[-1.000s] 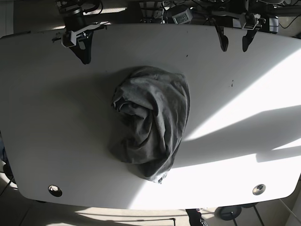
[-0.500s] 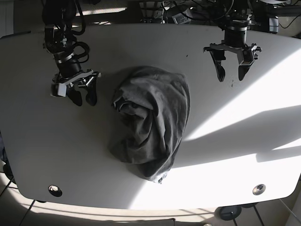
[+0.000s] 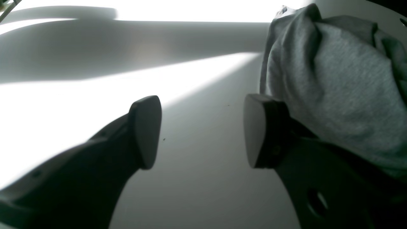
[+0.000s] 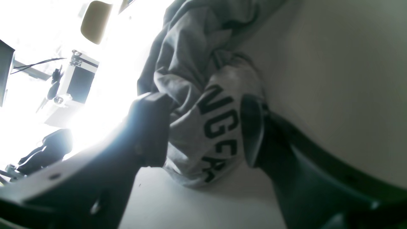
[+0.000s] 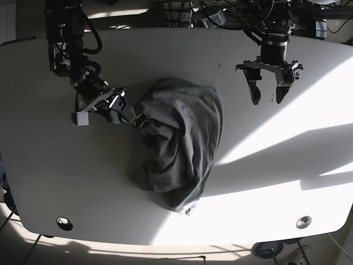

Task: Fold the T-shirt properly
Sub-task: 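Lower the right gripper and grasp the crumpled grey shirt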

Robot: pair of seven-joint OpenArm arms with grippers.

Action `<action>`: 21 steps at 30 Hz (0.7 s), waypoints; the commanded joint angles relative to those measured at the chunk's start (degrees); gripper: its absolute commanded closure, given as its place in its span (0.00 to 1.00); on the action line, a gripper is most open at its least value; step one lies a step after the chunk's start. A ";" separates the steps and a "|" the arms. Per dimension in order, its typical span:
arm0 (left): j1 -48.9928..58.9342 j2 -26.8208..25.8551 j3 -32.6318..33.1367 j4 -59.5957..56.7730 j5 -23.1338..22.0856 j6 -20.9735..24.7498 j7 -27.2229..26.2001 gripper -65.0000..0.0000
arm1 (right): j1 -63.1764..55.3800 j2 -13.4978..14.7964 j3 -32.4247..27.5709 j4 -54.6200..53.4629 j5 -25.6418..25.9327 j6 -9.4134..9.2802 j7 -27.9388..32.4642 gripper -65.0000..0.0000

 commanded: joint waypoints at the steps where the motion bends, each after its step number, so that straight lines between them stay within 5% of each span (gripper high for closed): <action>1: -0.65 -0.21 0.00 0.97 -0.35 -0.08 -1.82 0.41 | 1.39 0.93 -1.23 -1.51 0.88 0.81 1.23 0.48; 8: -0.74 -1.70 0.00 0.97 -0.35 -0.08 -1.82 0.41 | 7.89 0.49 -11.70 -11.89 0.88 0.81 1.40 0.50; 10: -0.74 -1.79 -0.09 0.97 -0.35 -0.08 -1.82 0.41 | 10.44 0.49 -15.83 -13.47 0.79 0.81 1.40 0.64; 12: -0.65 -1.88 -0.44 0.97 -0.35 -0.08 -1.82 0.41 | 12.73 0.66 -20.05 -13.65 -0.26 0.55 1.40 0.89; 13: -0.65 -1.96 -0.53 0.97 -0.35 -0.08 -1.82 0.41 | 13.52 0.49 -22.25 -13.38 -2.55 0.20 1.40 0.99; 21: -0.39 -3.46 -0.53 0.97 -0.35 -0.08 -1.82 0.41 | 12.38 -4.96 -41.67 -3.45 -35.60 0.11 -3.17 0.96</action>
